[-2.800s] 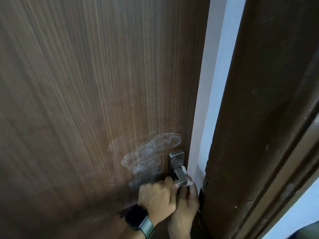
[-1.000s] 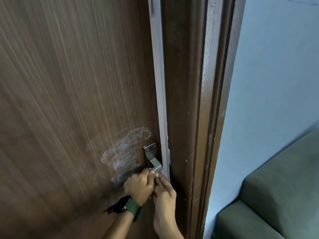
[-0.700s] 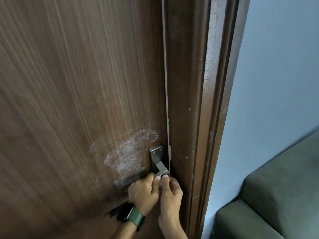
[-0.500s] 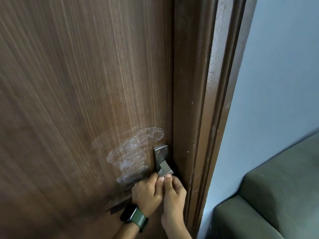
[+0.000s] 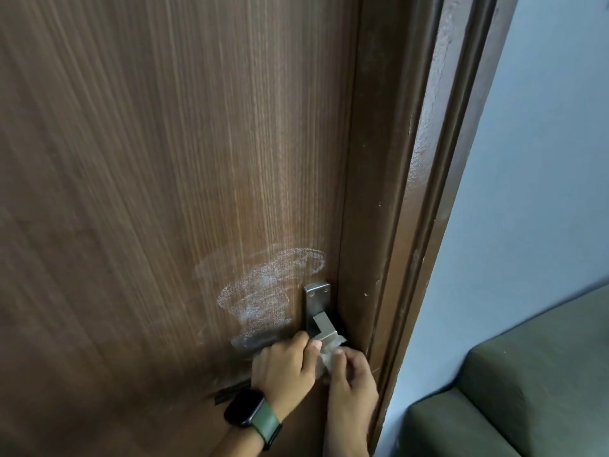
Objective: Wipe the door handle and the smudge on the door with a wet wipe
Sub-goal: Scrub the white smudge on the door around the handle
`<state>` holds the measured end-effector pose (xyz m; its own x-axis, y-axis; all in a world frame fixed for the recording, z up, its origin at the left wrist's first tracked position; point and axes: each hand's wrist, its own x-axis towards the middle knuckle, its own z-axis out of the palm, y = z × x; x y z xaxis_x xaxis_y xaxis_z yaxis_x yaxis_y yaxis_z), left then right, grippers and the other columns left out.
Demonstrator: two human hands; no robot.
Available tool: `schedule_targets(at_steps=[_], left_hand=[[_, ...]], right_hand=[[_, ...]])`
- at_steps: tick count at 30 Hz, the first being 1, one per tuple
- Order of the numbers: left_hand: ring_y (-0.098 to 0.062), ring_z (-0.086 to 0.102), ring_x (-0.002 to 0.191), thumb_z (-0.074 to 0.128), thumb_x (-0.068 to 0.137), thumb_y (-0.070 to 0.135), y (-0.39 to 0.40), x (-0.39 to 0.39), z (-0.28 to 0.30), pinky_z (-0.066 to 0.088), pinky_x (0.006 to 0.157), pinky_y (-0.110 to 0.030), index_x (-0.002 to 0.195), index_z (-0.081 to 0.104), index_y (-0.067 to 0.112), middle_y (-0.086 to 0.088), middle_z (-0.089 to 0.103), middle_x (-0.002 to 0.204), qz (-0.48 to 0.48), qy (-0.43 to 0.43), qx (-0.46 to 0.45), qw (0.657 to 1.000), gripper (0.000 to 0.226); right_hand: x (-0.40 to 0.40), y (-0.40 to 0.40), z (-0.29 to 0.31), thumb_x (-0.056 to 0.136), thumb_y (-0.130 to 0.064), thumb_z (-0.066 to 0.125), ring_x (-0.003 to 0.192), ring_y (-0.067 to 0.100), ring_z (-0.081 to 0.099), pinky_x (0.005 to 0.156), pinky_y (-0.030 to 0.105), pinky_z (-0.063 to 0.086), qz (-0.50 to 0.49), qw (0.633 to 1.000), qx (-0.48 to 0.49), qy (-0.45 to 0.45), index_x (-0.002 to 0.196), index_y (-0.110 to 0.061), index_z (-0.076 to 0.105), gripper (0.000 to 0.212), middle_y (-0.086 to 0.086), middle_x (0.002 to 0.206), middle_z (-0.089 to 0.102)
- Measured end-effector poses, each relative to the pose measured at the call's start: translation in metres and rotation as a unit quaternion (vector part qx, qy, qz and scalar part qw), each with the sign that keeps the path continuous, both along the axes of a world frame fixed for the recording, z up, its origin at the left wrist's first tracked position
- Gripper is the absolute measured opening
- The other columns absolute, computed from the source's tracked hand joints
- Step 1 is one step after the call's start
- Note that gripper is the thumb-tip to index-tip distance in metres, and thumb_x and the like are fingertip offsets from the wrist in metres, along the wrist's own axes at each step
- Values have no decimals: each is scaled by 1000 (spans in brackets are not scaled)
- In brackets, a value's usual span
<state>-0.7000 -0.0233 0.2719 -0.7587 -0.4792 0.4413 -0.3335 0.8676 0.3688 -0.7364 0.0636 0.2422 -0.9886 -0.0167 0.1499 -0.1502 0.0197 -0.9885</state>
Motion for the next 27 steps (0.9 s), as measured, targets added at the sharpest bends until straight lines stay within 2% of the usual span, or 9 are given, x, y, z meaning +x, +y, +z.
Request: schedule_targets(at_steps=[3,5,8,10,14,18,21,23,27], left_hand=[[-24,63,67,39,87,39,-1,8,27,40,49,-29,80,56,20,-2,65,72,-24,-6,-42,999,27],[-20,61,71,42,83,26,-1,12,43,47,56,-29,83,61,14,-3,64,75,-53,65,-48,995,22],[-21,59,83,41,82,14,-8,15,65,45,75,-24,95,63,4,-7,66,88,-68,163,-70,982,27],[-20,59,87,41,83,11,-11,19,76,43,81,-24,99,63,3,-9,67,92,-64,190,-93,975,28],[-22,58,89,42,82,7,-13,29,80,43,83,-24,100,62,2,-11,66,94,-73,204,-119,969,28],[-18,55,88,41,81,8,-8,38,67,45,80,-26,100,62,3,-9,65,93,-78,194,-107,972,28],[-15,52,89,41,81,8,-7,43,62,43,80,-25,99,62,4,-8,65,93,-81,189,-104,973,28],[-14,51,89,41,81,8,-6,45,61,43,80,-24,98,61,4,-7,65,93,-80,191,-100,973,27],[-10,49,89,41,81,10,-2,48,60,41,81,-22,99,58,9,-5,64,93,-82,191,-98,973,25]], right_hand=[[6,11,19,87,-13,62,81,-3,63,65,1,44,5,987,54,154,88,-39,56,27,-21,84,62],[-2,11,39,89,-10,59,83,-9,59,70,-3,39,11,960,82,266,104,-24,61,21,-20,87,61],[-25,-2,77,82,1,62,84,19,66,75,16,51,5,901,168,400,103,0,67,21,9,90,68],[-36,-15,98,79,8,65,92,32,66,81,34,57,-11,885,198,422,108,4,66,30,20,101,68],[-37,-37,102,79,14,59,116,40,55,100,38,39,-28,885,205,417,121,9,55,43,27,124,57],[-17,-44,57,81,-4,71,134,40,30,108,50,30,20,852,316,417,136,9,30,70,29,143,32],[-22,-43,51,79,-4,71,125,43,45,102,50,41,10,829,343,442,128,10,47,56,30,134,48],[-31,-38,60,81,2,64,105,43,60,83,41,56,-14,830,302,469,114,8,60,34,28,119,61],[-41,-27,79,86,1,47,77,30,62,64,30,53,-26,830,211,517,101,5,65,24,20,92,66]])
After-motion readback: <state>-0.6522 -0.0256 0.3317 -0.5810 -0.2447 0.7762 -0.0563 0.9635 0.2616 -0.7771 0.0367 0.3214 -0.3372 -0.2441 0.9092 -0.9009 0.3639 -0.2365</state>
